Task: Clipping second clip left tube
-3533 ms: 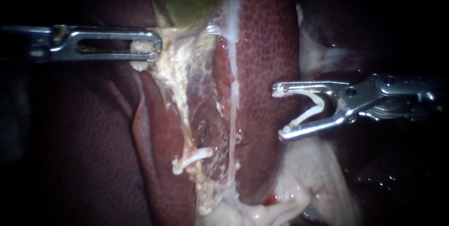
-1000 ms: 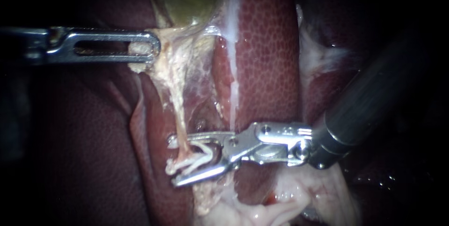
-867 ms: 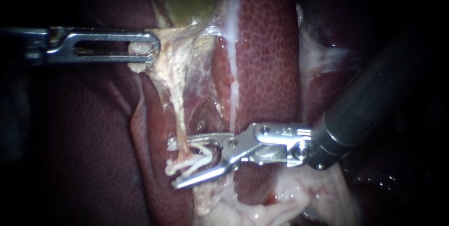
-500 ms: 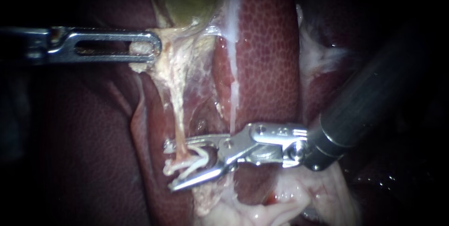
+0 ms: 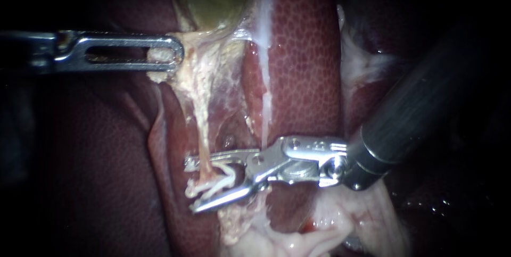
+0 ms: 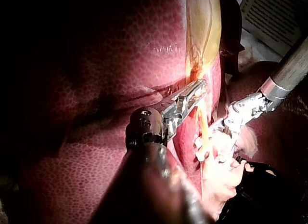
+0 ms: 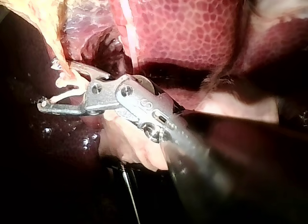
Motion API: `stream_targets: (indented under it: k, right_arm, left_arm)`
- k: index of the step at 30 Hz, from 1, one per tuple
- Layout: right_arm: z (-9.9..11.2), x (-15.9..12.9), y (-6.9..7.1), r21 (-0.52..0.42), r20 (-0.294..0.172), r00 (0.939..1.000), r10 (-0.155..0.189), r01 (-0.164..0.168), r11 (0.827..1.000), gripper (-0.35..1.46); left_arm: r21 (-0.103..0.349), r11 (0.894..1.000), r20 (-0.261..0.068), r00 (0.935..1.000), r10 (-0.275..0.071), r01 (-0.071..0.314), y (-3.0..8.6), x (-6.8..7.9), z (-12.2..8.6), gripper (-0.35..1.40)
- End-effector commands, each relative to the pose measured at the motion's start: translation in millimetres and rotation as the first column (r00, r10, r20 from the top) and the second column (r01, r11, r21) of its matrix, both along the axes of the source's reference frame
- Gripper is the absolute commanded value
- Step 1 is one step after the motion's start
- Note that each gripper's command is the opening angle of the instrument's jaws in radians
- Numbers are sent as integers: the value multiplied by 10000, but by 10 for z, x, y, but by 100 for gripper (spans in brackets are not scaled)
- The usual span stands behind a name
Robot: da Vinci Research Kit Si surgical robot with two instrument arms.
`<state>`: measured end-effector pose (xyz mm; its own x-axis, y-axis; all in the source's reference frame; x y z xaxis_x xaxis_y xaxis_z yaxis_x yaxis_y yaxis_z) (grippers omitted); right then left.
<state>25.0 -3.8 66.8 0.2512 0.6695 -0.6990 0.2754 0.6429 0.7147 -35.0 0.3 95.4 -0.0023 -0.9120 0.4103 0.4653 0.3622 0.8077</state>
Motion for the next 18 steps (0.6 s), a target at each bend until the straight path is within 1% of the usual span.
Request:
stream_targets:
  k: [1, 2, 3, 4, 5, 18]
  right_arm:
    - [-5, 0, -1, 41, 110, 9998, -144, 143, 9999, 8]
    - [-5, -2, -1, 71, 221, 9994, -263, 262, 9996, -13]
    - [-5, -4, -1, 120, 282, 9986, -455, 451, 9989, -34]
    - [-5, -5, -1, 104, 362, 9976, -594, 590, 9982, -35]
    - [-4, -5, -1, 154, 402, 9973, -612, 606, 9980, -35]
    - [1, -2, 1, 201, 416, 9972, -617, 609, 9979, -35]
  left_arm:
    - [-1, 10000, 1, 10000, 1, -1, 0, 0, 0, -35]
    - [-1, 10000, 2, 10000, 1, -1, 0, 0, 0, -35]
    - [-1, 10000, 1, 10000, 1, -1, 0, 0, 0, -35]
    - [-1, 10000, 1, 10000, 0, 0, 0, 0, -1, -35]
    - [-1, 10000, 1, 10000, 0, 0, 0, 0, -1, -35]
    - [-2, 10000, 2, 10000, 2, -2, 0, 1, 0, -35]
